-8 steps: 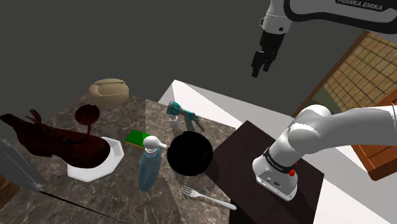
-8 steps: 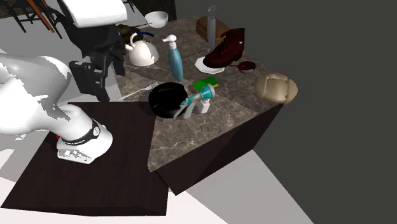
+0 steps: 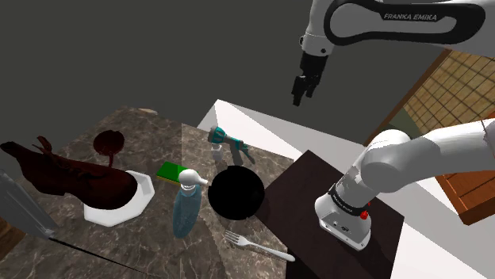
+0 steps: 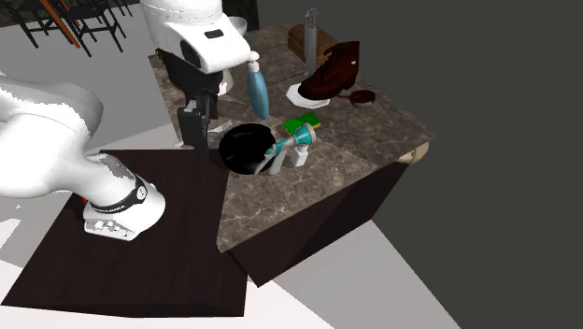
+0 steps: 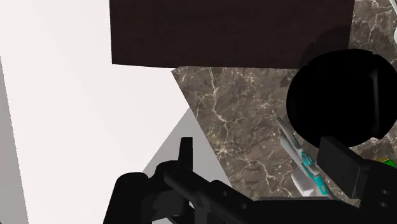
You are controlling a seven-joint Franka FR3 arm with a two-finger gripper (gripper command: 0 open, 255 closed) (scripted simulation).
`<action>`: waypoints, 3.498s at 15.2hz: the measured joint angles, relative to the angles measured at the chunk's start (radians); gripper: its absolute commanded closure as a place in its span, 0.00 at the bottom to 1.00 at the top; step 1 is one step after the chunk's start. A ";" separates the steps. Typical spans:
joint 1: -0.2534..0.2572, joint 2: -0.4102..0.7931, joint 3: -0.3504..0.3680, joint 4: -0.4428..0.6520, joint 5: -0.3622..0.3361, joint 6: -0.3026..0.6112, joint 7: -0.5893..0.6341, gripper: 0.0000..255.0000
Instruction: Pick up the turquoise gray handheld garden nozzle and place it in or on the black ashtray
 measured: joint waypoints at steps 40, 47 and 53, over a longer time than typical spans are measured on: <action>0.182 0.782 0.138 0.131 0.074 0.657 -0.057 1.00; 0.182 0.782 0.138 0.131 0.074 0.657 -0.057 1.00; 0.180 0.727 0.139 0.142 0.082 0.591 -0.062 1.00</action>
